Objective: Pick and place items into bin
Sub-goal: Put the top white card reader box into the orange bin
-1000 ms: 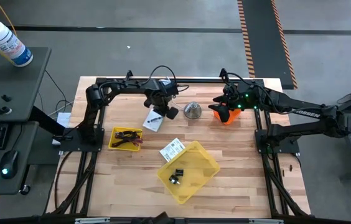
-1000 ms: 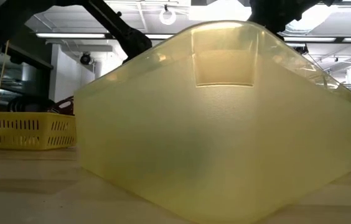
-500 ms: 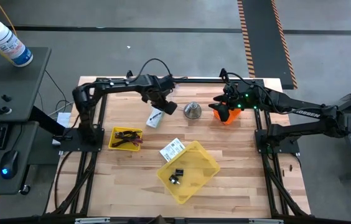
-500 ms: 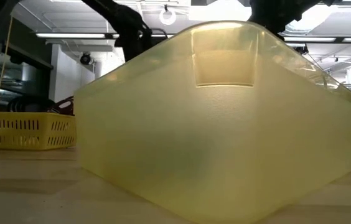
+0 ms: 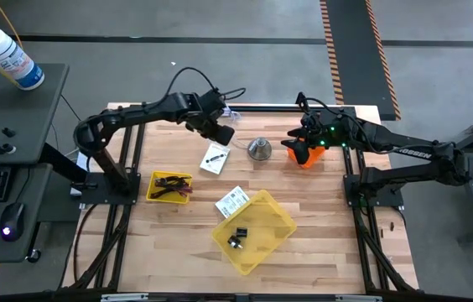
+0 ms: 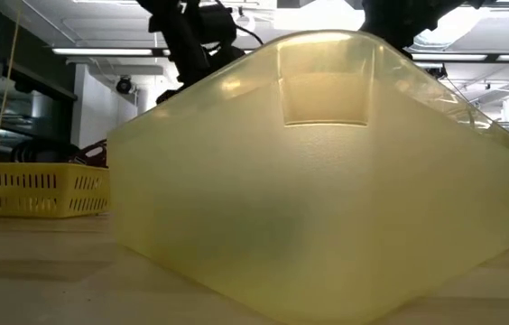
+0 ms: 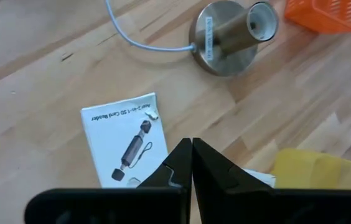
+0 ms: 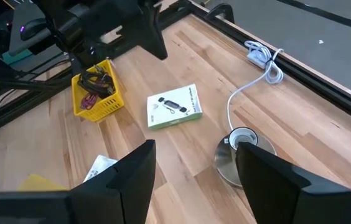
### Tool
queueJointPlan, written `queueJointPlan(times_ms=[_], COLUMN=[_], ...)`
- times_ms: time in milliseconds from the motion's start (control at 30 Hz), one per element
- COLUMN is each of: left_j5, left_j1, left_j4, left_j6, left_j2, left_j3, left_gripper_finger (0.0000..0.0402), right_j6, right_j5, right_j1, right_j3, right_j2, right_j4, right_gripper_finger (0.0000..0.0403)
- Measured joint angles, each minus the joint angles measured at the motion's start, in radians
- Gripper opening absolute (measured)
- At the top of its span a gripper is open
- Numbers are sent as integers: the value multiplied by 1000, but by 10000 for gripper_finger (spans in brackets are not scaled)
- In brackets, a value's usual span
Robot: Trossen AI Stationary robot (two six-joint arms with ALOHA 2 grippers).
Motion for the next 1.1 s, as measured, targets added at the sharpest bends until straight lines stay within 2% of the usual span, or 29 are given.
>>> queueJointPlan(times_ms=[267,500,800,900,1100], left_j5=[-2,-117,-132,-133,-130], left_j1=[0,-48,-136,-164,-205], left_j4=[-87,-264,-271,-268,-198], left_j6=[-3,-3,-20,63,355], left_j2=[-18,-28,-36,-36,-35], left_j3=[1,1,1,1,-46], left_gripper_finger=[0,0,0,1,21], right_j6=[-89,-111,-116,-133,-157], right_j5=[-94,-132,-201,-213,-238], right_j1=[0,0,-28,-40,-67], right_j3=[0,1,102,140,189], right_j2=[114,253,404,422,423], right_j4=[68,185,193,182,158], right_gripper_finger=[210,210,210,210,210])
